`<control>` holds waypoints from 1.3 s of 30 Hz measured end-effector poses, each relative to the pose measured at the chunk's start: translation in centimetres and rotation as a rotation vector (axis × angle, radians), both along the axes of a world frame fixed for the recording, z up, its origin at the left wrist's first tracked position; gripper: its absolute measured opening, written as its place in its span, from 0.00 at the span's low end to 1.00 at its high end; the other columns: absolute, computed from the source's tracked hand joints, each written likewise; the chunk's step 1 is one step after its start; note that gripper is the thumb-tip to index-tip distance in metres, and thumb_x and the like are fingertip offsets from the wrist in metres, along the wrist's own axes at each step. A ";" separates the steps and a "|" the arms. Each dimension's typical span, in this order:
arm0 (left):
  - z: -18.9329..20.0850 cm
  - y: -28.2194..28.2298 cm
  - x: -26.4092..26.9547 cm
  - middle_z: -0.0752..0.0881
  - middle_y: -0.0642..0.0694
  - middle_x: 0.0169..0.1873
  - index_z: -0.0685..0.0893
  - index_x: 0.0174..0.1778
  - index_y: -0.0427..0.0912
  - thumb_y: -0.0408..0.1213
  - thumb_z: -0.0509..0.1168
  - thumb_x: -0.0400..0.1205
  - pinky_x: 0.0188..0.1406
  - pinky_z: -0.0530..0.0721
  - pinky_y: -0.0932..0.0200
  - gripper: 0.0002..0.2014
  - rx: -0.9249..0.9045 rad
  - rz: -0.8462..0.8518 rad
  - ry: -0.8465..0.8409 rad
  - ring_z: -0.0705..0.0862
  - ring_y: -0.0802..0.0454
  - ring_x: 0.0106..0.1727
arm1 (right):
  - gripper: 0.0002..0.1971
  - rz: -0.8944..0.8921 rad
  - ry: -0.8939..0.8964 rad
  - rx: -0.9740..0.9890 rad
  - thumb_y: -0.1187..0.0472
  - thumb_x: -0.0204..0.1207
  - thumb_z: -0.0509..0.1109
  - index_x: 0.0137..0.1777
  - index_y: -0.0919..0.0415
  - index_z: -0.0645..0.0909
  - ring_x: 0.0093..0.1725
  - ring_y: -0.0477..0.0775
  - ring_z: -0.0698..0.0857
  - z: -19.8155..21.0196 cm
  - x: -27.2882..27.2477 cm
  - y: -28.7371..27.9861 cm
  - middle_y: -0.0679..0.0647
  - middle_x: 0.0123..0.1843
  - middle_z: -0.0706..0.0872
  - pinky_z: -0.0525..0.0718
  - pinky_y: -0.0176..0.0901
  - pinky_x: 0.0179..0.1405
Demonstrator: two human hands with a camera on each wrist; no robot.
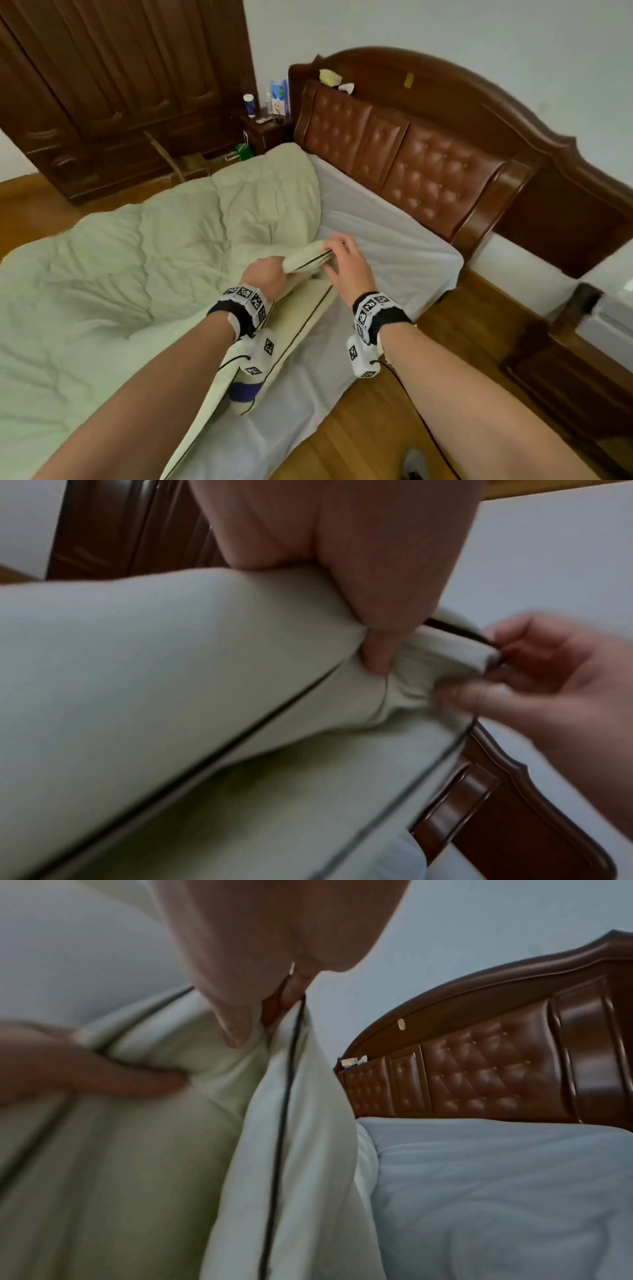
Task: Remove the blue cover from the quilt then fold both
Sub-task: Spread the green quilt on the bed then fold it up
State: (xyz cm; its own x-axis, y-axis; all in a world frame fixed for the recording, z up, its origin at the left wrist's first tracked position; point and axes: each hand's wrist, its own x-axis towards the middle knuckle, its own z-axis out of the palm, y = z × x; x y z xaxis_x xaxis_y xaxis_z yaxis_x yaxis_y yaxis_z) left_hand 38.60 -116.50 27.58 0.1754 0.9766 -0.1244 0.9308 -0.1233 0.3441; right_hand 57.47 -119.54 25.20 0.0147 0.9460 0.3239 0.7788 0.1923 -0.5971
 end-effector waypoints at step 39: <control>4.8 21.6 25.5 0.88 0.43 0.43 0.86 0.49 0.46 0.43 0.61 0.80 0.48 0.84 0.50 0.09 0.089 0.709 -0.091 0.86 0.39 0.48 | 0.16 0.311 0.126 -0.564 0.54 0.76 0.73 0.63 0.55 0.81 0.57 0.66 0.86 -6.4 27.7 33.5 0.59 0.57 0.88 0.82 0.48 0.52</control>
